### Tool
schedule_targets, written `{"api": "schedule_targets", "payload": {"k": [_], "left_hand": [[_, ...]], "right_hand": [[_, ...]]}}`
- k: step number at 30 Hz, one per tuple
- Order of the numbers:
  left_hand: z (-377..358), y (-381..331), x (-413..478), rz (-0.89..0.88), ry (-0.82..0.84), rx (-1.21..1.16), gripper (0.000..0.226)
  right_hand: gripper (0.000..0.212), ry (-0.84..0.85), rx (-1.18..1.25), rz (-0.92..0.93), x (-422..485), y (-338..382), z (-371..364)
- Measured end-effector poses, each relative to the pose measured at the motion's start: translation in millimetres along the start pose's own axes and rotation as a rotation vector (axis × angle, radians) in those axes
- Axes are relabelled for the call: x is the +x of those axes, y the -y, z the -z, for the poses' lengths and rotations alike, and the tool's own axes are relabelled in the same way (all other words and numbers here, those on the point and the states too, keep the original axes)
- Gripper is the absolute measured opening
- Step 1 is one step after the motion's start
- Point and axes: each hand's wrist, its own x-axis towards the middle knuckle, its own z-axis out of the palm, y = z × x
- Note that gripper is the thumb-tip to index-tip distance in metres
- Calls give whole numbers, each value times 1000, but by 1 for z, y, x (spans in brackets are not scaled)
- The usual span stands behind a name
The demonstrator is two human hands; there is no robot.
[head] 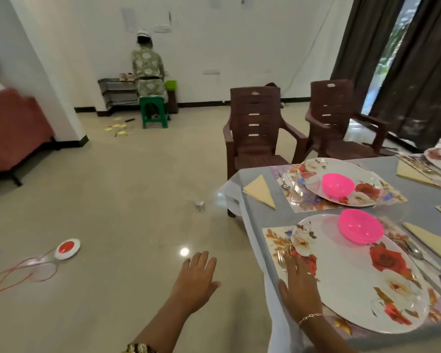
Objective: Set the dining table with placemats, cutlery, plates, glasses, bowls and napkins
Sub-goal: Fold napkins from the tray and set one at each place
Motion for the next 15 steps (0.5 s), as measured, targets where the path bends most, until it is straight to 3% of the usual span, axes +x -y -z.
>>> {"api": "schedule_targets", "payload": {"k": [2, 4, 8, 10, 15], "left_hand": [[-9, 14, 23, -70, -9, -11, 77], [-19, 30, 47, -141, 7, -5, 74], [-35, 65, 100, -241, 20, -27, 72], [-41, 80, 132, -295, 18, -23, 72], [-45, 96, 221, -300, 10, -171, 62]], "right_hand": [[52, -2, 15, -37, 20, 0, -12], [53, -9, 22, -54, 43, 4, -26], [77, -28, 89, -122, 88, 18, -33], [78, -26, 122, -159, 106, 22, -30], [48, -42, 135, -224, 154, 21, -35]]}}
